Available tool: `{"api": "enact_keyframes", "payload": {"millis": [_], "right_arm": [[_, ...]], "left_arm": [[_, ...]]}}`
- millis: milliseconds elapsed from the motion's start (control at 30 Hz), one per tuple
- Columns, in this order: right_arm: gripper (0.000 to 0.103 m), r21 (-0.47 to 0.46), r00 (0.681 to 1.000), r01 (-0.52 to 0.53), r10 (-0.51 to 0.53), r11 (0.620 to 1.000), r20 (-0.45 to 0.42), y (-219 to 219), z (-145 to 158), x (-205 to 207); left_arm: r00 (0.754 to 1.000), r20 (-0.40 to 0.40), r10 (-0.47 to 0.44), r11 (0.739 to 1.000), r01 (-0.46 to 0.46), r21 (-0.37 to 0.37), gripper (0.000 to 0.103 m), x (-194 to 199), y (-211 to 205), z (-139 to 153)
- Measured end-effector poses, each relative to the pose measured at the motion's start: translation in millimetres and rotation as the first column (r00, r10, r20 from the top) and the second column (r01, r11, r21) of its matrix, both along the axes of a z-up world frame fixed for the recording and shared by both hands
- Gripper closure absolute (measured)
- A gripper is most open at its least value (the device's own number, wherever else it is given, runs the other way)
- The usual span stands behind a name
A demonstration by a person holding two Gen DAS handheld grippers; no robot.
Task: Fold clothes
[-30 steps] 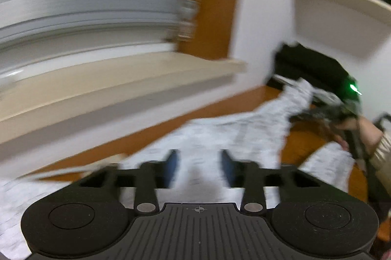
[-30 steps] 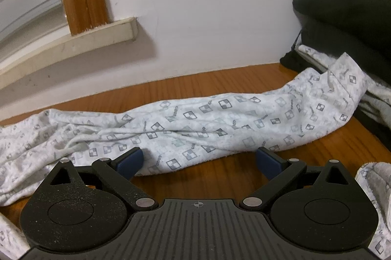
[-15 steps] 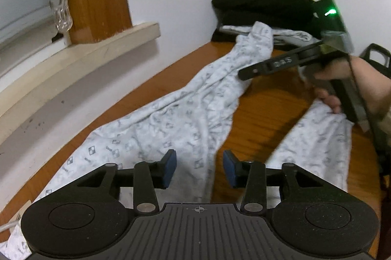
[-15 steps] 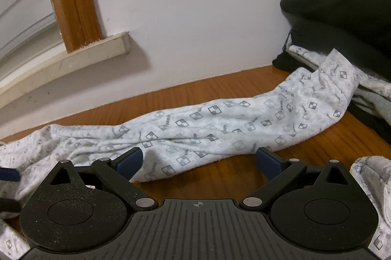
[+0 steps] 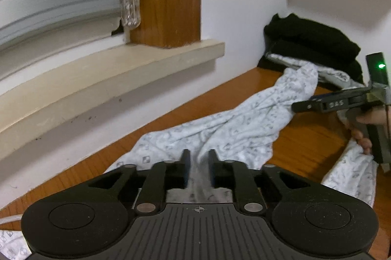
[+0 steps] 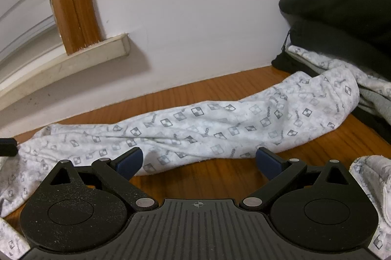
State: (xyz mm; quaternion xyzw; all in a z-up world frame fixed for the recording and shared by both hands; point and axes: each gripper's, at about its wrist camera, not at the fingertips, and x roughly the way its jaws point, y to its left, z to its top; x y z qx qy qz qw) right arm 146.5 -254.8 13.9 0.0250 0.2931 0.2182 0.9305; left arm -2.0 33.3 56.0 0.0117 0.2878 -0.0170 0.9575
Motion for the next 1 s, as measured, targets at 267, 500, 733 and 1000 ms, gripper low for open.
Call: {"api": "enact_keyframes", "payload": {"millis": [267,500,733,1000], "right_arm": [[0.004,-0.008,1.0,0.003,-0.003,1.0,0.0,1,0,0],[0.004,-0.008,1.0,0.001,-0.001,1.0,-0.001,1,0,0],[0.004,-0.007,1.0,0.0,0.0,1.0,-0.005,1,0,1],[0.004,0.014,1.0,0.028,-0.028,1.0,0.002,-4,0,0]], "left_arm": [[0.996,-0.027,-0.087,0.995,0.089,0.044,0.085,-7,-33,-4],[0.994,-0.1,-0.037,0.996,0.045,0.082,0.07,1,-28,-29],[0.992,-0.109,-0.055,0.995,0.064,0.082,0.081,1,-28,-34],[0.991,0.075,-0.109,0.993,0.112,-0.035,0.1,-38,-12,-3]]}}
